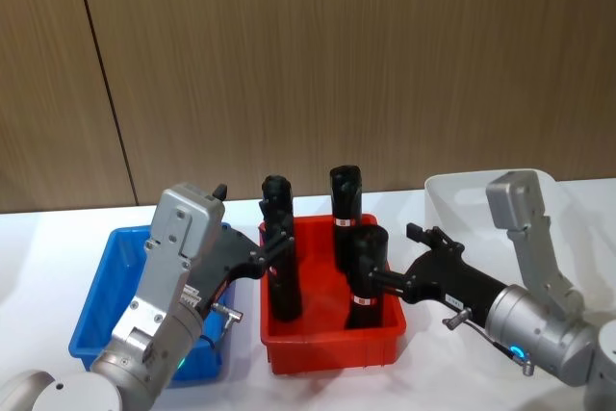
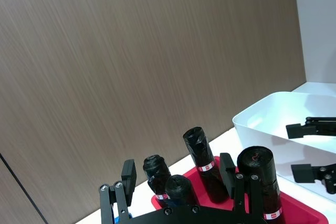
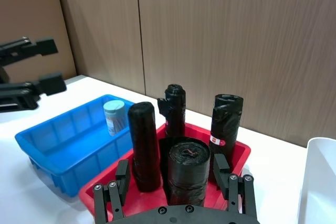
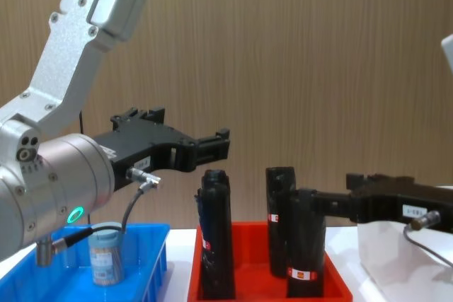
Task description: Pick the cotton swabs from the blue box and place them into the white box.
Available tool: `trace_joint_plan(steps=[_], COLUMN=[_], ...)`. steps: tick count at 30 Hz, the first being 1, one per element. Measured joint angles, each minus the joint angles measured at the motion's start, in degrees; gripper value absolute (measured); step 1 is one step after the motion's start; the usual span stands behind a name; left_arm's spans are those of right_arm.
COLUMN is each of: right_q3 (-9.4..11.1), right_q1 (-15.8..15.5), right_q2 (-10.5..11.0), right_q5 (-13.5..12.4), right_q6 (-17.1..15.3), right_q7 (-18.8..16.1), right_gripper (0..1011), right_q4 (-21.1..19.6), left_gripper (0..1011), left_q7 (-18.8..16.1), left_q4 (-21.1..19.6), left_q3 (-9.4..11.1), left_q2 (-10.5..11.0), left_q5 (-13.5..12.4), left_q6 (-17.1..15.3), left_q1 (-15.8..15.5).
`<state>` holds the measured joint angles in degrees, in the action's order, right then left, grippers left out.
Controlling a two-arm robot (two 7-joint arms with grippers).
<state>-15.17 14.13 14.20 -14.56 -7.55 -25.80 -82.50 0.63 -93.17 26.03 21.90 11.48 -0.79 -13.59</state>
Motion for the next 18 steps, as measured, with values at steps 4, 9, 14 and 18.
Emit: trace_joint_plan(steps=[4, 9, 14, 18], right_q3=[-0.25, -0.5, -0.77, -1.04], right_q1=[1.28, 2.54, 3.76, 4.93], right_q2=[-0.58, -1.12, -1.7, -2.25], right_q5=[0.93, 1.82, 2.71, 3.45], right_q6=[0.59, 1.09, 1.59, 2.0], right_q7=[-0.29, -0.45, -0.78, -1.03], right_gripper=[1002, 1002, 1002, 1002], right_q4=[2.76, 5.39, 7.88, 10.09], left_gripper=[1004, 1004, 1004, 1004], left_q7=[0.0, 0.0, 0.0, 0.0], left_q4=[0.0, 0.0, 0.0, 0.0], left_q3=[0.0, 0.0, 0.0, 0.0], left_q2=[0.0, 0.0, 0.0, 0.0], left_q5=[0.0, 0.0, 0.0, 0.0], left_q6=[0.0, 0.0, 0.0, 0.0], left_q1=[0.0, 0.0, 0.0, 0.0])
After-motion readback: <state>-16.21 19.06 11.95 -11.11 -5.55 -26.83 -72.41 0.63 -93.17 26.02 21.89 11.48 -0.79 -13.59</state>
